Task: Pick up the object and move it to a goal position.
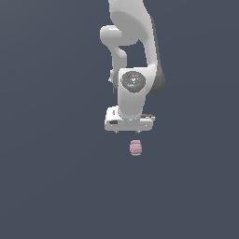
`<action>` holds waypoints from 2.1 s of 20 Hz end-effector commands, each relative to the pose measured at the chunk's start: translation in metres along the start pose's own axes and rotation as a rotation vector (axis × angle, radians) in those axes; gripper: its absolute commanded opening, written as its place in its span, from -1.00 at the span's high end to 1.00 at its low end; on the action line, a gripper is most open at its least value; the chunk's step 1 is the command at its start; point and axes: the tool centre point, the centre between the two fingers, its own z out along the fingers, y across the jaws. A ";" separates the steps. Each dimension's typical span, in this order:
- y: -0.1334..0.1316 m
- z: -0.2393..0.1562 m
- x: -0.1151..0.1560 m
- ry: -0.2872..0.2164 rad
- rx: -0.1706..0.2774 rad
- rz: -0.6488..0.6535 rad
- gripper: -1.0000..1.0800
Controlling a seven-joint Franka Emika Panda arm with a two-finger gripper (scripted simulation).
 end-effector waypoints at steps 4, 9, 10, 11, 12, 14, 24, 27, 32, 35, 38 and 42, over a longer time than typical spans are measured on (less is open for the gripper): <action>-0.024 0.018 0.022 0.036 -0.001 -0.019 -0.92; -0.040 0.029 0.035 0.059 0.001 -0.030 -0.92; -0.042 0.031 0.037 0.062 0.001 -0.031 -0.92; -0.044 0.032 0.038 0.064 0.001 -0.032 -0.92; -0.045 0.033 0.039 0.065 0.002 -0.033 -0.92; -0.046 0.034 0.039 0.066 0.002 -0.034 -0.92; -0.046 0.065 0.040 0.065 0.002 -0.034 -0.92; -0.046 0.078 0.041 0.066 0.002 -0.034 -0.92; -0.046 0.084 0.042 0.066 0.002 -0.034 -0.92; -0.046 0.084 0.042 0.066 0.002 -0.034 1.00; -0.046 0.084 0.042 0.066 0.002 -0.034 1.00; -0.046 0.084 0.042 0.066 0.002 -0.034 1.00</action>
